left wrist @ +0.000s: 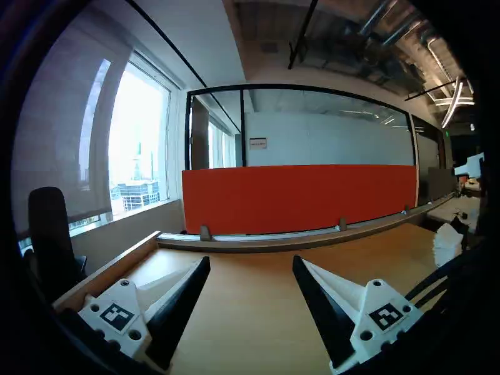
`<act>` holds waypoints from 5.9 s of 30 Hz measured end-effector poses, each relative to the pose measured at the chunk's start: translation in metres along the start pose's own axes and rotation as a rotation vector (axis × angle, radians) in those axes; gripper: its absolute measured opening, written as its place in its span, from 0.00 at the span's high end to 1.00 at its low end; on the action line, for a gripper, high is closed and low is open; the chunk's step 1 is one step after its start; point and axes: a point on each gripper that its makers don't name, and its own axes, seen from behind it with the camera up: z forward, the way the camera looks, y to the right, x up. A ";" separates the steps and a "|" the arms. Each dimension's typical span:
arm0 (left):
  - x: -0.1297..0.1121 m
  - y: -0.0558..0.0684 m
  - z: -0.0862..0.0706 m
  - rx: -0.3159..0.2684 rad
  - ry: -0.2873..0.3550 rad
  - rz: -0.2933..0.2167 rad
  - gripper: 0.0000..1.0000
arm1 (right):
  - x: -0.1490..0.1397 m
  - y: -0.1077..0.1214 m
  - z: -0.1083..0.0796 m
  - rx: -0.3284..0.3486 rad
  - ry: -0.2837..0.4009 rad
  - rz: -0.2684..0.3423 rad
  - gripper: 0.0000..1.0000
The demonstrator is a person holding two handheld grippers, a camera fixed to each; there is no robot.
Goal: Fold towel
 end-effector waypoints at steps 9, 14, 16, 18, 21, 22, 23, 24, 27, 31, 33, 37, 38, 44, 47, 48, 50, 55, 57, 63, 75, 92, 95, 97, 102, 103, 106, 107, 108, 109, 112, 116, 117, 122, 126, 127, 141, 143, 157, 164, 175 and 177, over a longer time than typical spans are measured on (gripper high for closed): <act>-0.038 0.000 -0.008 0.015 0.029 0.001 0.02 | -0.030 -0.005 0.002 0.009 0.002 -0.007 0.06; -0.056 -0.004 -0.011 0.023 0.039 -0.001 0.02 | -0.045 -0.008 0.003 0.014 0.005 -0.013 0.06; -0.064 -0.004 -0.012 0.025 0.040 -0.004 0.02 | -0.052 -0.008 0.004 0.013 0.004 -0.016 0.06; -0.072 -0.004 -0.013 0.026 0.042 -0.009 0.02 | -0.059 -0.009 0.005 0.010 0.001 -0.018 0.06; -0.081 -0.004 -0.015 0.028 0.047 -0.018 0.02 | -0.066 -0.010 0.008 0.010 -0.004 -0.018 0.06; -0.083 -0.003 -0.015 0.030 0.049 -0.020 0.02 | -0.067 -0.011 0.009 0.012 -0.005 -0.020 0.06; -0.086 -0.003 -0.015 0.031 0.050 -0.022 0.02 | -0.069 -0.011 0.009 0.014 -0.006 -0.021 0.06; -0.088 -0.002 -0.016 0.032 0.051 -0.024 0.02 | -0.070 -0.012 0.010 0.016 -0.007 -0.022 0.06; -0.094 -0.001 -0.017 0.032 0.052 -0.018 0.02 | -0.072 -0.014 0.011 0.022 -0.006 -0.029 0.06; -0.101 -0.001 -0.018 0.037 0.057 -0.011 0.02 | -0.076 -0.012 0.012 0.021 -0.010 -0.034 0.06; -0.104 -0.002 -0.018 0.039 0.060 -0.014 0.02 | -0.078 -0.011 0.013 0.018 -0.012 -0.034 0.06; -0.109 -0.003 -0.018 0.041 0.064 -0.025 0.02 | -0.081 -0.008 0.013 0.006 -0.012 -0.031 0.06; -0.111 -0.003 -0.018 0.041 0.064 -0.026 0.02 | -0.082 -0.006 0.013 0.002 -0.011 -0.031 0.06; -0.119 -0.004 -0.018 0.047 0.059 -0.033 0.02 | -0.089 -0.002 0.011 -0.004 -0.019 -0.030 0.06; -0.121 -0.005 -0.017 0.046 0.058 -0.036 0.02 | -0.090 0.000 0.011 -0.005 -0.021 -0.031 0.06; -0.122 -0.005 -0.017 0.046 0.058 -0.036 0.02 | -0.091 0.000 0.011 -0.006 -0.021 -0.032 0.06; -0.123 -0.005 -0.016 0.044 0.055 -0.035 0.02 | -0.091 0.001 0.010 -0.007 -0.022 -0.032 0.06; -0.125 -0.004 -0.014 0.035 0.050 -0.035 0.02 | -0.091 0.003 0.010 -0.009 -0.022 -0.031 0.06; -0.125 -0.002 -0.014 0.029 0.050 -0.035 0.02 | -0.091 0.003 0.009 -0.008 -0.021 -0.030 0.06; -0.126 -0.002 -0.013 0.025 0.049 -0.034 0.02 | -0.092 0.002 0.008 -0.009 -0.021 -0.030 0.06; -0.127 -0.004 -0.013 0.033 0.047 -0.033 0.02 | -0.088 0.009 0.008 -0.014 -0.013 -0.020 0.06; -0.129 -0.002 -0.013 0.032 0.047 -0.033 0.02 | -0.072 0.023 0.008 -0.004 0.073 -0.029 0.06; -0.129 -0.002 -0.012 0.032 0.047 -0.033 0.02 | -0.073 0.033 0.009 -0.015 0.093 -0.035 0.06; -0.130 -0.002 -0.012 0.032 0.047 -0.033 0.02 | -0.074 0.039 0.010 -0.021 0.103 -0.039 0.06; -0.130 -0.002 -0.013 0.032 0.047 -0.033 0.02 | -0.082 0.053 0.014 -0.034 0.128 -0.041 0.06; -0.130 -0.001 -0.013 0.032 0.047 -0.033 0.02 | -0.086 0.055 0.015 -0.034 0.131 -0.041 0.06; -0.130 -0.001 -0.013 0.033 0.047 -0.033 0.02 | -0.099 0.060 0.018 -0.031 0.136 -0.037 0.06; -0.130 -0.001 -0.012 0.033 0.047 -0.033 0.02 | -0.104 0.061 0.019 -0.029 0.135 -0.034 0.06; -0.130 -0.001 -0.012 0.033 0.047 -0.033 0.02 | -0.109 0.062 0.020 -0.026 0.134 -0.032 0.06; -0.130 -0.001 -0.012 0.033 0.047 -0.033 0.02 | -0.114 0.063 0.021 -0.026 0.133 -0.030 0.06; -0.129 0.000 -0.013 0.033 0.047 -0.033 0.02 | -0.129 0.067 0.023 -0.029 0.131 -0.027 0.06; -0.129 0.000 -0.013 0.033 0.047 -0.033 0.02 | -0.148 0.070 0.026 -0.028 0.130 -0.022 0.06; -0.129 0.000 -0.013 0.033 0.047 -0.033 0.02 | -0.152 0.070 0.026 -0.027 0.129 -0.019 0.06; -0.129 0.000 -0.013 0.033 0.047 -0.033 0.02 | -0.176 0.068 0.029 -0.012 0.113 -0.004 0.06; -0.129 0.000 -0.013 0.033 0.047 -0.033 0.02 | -0.192 0.068 0.031 -0.007 0.094 -0.001 0.06; -0.129 0.000 -0.013 0.033 0.047 -0.033 0.02 | -0.195 0.069 0.031 -0.011 0.094 0.000 0.06; -0.129 0.000 -0.012 0.033 0.047 -0.033 0.02 | -0.205 0.070 0.030 -0.027 0.106 -0.002 0.06; -0.129 0.000 -0.012 0.033 0.047 -0.033 0.02 | -0.205 0.068 0.031 -0.022 0.109 -0.008 0.06; -0.130 0.000 -0.013 0.033 0.047 -0.033 0.02 | -0.203 0.058 0.026 -0.015 0.141 -0.058 0.05; -0.130 0.000 -0.013 0.033 0.047 -0.033 0.02 | -0.203 0.055 0.023 -0.007 0.139 -0.057 0.06; -0.130 0.000 -0.013 0.032 0.047 -0.033 0.02 | -0.203 0.054 0.022 -0.008 0.139 -0.057 0.06; -0.130 0.000 -0.013 0.033 0.047 -0.033 0.02 | -0.203 0.054 0.022 -0.008 0.139 -0.057 0.05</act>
